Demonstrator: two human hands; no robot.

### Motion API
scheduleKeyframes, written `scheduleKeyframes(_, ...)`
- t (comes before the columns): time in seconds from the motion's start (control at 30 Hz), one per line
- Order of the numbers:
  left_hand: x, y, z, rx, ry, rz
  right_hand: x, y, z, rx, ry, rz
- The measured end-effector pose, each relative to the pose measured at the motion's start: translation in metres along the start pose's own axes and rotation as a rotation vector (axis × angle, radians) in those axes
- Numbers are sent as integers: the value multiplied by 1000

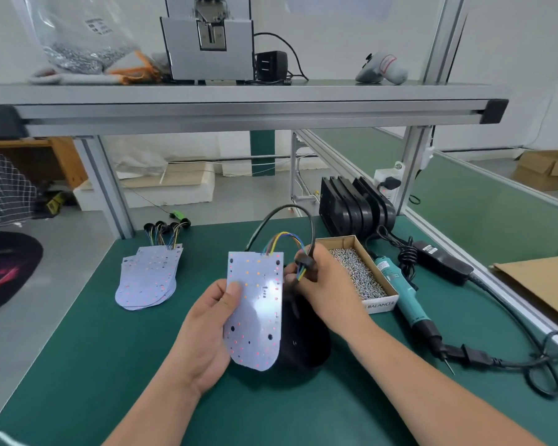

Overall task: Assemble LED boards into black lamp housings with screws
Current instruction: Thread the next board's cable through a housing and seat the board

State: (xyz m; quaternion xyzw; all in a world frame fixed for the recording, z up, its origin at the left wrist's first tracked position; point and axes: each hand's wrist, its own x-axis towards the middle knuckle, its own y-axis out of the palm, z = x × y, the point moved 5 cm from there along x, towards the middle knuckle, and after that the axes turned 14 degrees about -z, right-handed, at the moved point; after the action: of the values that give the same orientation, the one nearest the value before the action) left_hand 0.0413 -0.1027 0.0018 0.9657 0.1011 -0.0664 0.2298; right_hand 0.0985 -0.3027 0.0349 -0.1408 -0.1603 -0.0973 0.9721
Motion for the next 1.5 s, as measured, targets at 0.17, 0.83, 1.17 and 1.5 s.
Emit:
scheduleKeyframes(0.17,9,-4,9,-299,-207,33,-2,6,-13,-113,-27,-103)
scheduleKeyframes(0.83,-3,8,2,-25,-29,48,2,14,-10,-274,-90,-7)
scheduleKeyframes(1.17,-4,4,-2,-10,-101,72,-2,8,-4,-372,-148,-85)
scheduleKeyframes(1.5,-8,2,-5,194,-19,-10,7,3,-3,-174,-4,106)
